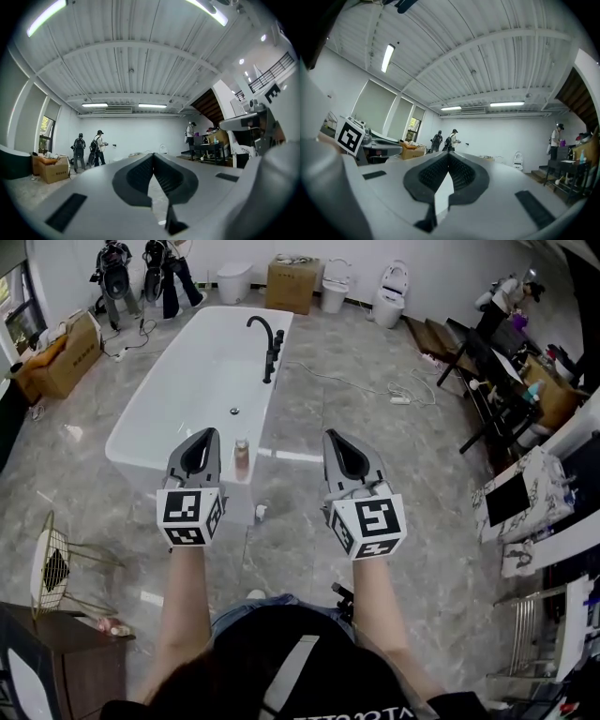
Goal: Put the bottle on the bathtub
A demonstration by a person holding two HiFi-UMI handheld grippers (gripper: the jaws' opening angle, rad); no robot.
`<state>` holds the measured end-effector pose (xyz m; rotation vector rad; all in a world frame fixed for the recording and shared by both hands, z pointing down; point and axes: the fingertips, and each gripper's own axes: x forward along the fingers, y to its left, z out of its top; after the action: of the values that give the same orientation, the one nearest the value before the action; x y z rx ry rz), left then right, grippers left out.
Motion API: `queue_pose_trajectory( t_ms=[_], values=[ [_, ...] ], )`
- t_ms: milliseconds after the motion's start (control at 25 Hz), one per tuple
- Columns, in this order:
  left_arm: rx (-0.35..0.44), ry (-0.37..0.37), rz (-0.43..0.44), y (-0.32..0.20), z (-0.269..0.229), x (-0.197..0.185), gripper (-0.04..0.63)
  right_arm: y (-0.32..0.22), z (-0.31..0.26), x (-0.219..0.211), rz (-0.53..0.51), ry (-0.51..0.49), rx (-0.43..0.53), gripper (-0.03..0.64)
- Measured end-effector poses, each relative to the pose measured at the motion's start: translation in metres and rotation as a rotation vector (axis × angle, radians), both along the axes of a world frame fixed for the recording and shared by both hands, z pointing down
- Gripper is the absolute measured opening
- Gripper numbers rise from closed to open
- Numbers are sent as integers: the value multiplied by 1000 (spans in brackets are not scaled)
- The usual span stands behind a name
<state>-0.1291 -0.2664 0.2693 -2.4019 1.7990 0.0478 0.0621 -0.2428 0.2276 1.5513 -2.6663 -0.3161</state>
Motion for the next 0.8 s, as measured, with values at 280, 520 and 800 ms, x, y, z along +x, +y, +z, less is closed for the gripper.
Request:
queue_pose_trajectory(
  t_ms=[280,520,800],
  values=[
    [64,-5,10,6,-29,-5,11,6,-13,8,27,5,39,15],
    [85,6,21,7,-38,-7,11,5,-21,10,48,12,48,15],
    [93,-33,37,3,-39,-1,11,2,-16,9,44,17,45,15]
  ],
)
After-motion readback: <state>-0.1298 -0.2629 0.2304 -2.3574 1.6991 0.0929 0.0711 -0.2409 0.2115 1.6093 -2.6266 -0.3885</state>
